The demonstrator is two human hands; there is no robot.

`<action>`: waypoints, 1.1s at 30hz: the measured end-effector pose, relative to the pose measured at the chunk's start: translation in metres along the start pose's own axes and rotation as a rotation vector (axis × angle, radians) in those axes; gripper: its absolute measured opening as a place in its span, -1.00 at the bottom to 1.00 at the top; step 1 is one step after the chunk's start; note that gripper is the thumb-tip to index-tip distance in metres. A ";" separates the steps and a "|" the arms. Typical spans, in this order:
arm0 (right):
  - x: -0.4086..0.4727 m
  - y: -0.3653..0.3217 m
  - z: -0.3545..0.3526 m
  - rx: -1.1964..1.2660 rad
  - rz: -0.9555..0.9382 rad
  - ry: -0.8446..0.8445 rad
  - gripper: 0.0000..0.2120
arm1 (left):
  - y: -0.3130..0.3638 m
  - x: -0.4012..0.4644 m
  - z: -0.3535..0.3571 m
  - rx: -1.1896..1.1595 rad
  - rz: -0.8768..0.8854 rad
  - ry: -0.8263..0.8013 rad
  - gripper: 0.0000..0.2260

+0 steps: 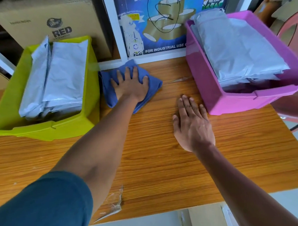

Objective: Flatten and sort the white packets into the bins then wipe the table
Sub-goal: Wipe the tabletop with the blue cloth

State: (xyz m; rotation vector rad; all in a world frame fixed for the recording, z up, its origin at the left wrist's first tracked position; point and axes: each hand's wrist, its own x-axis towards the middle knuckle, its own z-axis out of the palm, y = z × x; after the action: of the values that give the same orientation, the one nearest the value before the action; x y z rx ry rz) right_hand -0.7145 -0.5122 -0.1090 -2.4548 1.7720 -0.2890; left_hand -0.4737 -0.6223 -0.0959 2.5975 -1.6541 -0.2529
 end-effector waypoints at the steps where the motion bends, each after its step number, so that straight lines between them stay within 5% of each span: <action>1: 0.001 0.000 0.000 -0.002 0.001 0.000 -0.35 | 0.009 -0.002 0.002 0.002 0.081 0.000 -0.34; 8: 0.001 0.001 0.005 -0.018 0.000 0.036 -0.35 | 0.078 0.018 0.011 0.007 0.448 -0.031 -0.39; 17: 0.002 0.003 0.003 -0.017 -0.006 0.027 -0.36 | 0.099 0.023 0.008 0.065 0.619 -0.049 -0.29; 29: 0.001 0.003 0.000 0.021 -0.016 0.010 -0.34 | -0.029 0.003 -0.008 0.031 0.113 -0.029 -0.23; 33: 0.001 0.002 -0.001 0.025 -0.012 0.003 -0.34 | -0.031 -0.008 -0.010 0.006 0.068 -0.052 -0.23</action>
State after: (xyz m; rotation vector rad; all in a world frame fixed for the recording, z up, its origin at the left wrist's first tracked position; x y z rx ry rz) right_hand -0.7164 -0.5138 -0.1086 -2.4502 1.7445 -0.3134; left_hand -0.4475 -0.6024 -0.0890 2.5542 -1.7591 -0.3158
